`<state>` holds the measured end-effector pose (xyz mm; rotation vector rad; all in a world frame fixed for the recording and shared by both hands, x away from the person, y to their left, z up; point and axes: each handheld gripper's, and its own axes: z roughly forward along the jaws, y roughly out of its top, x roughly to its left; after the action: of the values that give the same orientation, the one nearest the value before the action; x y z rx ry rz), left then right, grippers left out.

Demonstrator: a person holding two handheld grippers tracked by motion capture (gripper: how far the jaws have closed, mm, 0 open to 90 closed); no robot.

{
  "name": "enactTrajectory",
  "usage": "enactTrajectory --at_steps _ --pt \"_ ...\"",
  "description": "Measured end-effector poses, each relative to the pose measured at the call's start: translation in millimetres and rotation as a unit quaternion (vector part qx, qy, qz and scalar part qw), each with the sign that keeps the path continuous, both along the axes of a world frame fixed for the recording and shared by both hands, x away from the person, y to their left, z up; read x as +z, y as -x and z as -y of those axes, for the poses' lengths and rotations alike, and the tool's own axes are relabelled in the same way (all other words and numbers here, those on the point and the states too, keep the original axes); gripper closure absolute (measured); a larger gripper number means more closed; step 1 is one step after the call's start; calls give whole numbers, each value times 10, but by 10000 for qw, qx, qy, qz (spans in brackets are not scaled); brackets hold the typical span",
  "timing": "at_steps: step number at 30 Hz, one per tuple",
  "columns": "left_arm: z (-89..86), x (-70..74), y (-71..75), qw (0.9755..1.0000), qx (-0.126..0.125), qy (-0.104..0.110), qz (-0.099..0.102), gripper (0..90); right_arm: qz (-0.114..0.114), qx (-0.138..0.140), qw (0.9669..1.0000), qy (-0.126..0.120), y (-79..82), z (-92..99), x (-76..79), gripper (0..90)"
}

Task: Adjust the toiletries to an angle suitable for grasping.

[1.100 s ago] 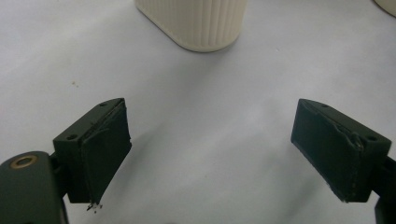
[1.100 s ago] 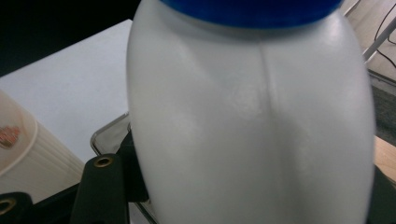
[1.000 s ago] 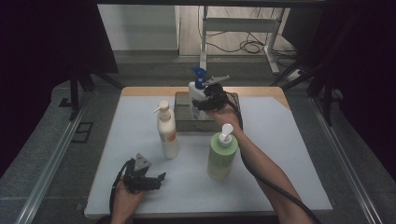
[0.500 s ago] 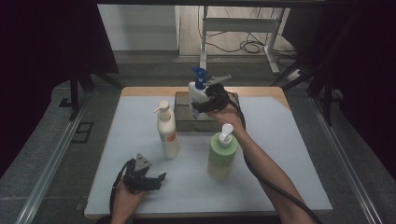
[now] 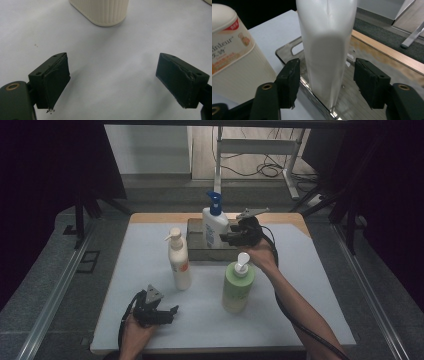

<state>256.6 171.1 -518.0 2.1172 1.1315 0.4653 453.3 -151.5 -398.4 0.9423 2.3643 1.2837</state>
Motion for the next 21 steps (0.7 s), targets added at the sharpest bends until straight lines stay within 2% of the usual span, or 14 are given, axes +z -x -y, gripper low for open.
enactTrajectory --at_steps 10,13,21 --pt "10 -4 -4 10000 -10 -18 -7 116 2 -199 9995 244 77 147 18 768" --pt "10 -4 -4 10000 -11 -19 -4 116 99 -273 9991 307 59 146 1 875" --pt "-2 -2 -5 10000 -12 -28 -7 116 -55 -506 9981 346 -121 68 -133 898"
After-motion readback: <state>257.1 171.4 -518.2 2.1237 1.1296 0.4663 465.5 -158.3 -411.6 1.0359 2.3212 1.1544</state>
